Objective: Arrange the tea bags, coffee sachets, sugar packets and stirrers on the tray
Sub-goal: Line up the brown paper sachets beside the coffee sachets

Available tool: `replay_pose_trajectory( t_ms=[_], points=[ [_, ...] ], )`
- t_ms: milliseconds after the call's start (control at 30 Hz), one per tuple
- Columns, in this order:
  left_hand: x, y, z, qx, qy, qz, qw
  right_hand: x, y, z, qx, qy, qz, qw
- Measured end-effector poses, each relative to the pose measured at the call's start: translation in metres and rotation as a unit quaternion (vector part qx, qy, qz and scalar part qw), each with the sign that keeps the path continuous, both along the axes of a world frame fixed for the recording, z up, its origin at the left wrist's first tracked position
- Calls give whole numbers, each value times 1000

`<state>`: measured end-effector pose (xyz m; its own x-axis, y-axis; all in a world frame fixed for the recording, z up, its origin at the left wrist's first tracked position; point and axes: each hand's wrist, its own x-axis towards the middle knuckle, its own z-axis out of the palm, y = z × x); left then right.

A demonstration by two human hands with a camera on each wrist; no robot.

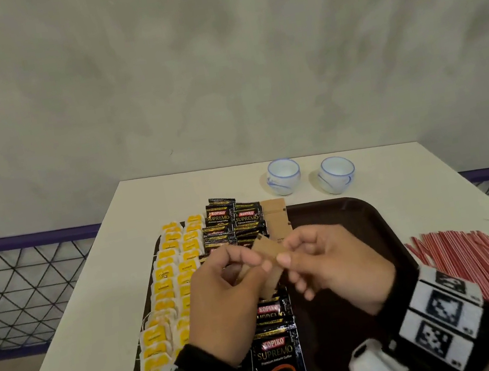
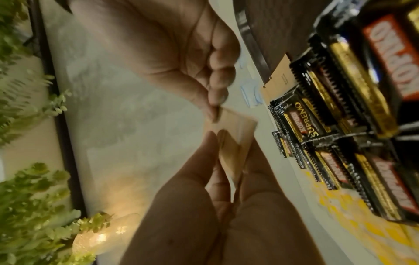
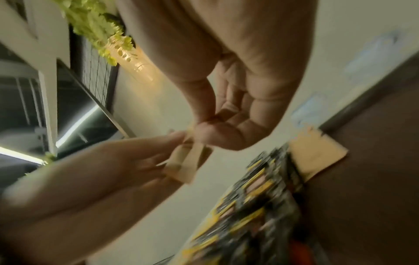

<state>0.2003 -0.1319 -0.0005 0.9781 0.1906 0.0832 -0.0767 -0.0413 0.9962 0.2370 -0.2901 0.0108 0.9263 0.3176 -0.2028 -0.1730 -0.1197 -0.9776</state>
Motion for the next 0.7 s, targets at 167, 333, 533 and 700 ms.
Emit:
replay_pose_trajectory(
  t_ms=[167, 333, 533, 700],
  points=[
    [-3, 19, -3, 39, 2, 41, 998, 58, -41, -4, -121, -20, -75, 990],
    [-4, 27, -8, 27, 10, 65, 997, 98, -43, -22, -297, 24, -6, 954],
    [-7, 32, -9, 26, 14, 71, 997, 112, -20, -39, -307, 42, -13, 951],
    [-9, 36, -7, 19, 14, 81, 996, 113, -11, -44, -337, 16, -61, 940]
  ],
)
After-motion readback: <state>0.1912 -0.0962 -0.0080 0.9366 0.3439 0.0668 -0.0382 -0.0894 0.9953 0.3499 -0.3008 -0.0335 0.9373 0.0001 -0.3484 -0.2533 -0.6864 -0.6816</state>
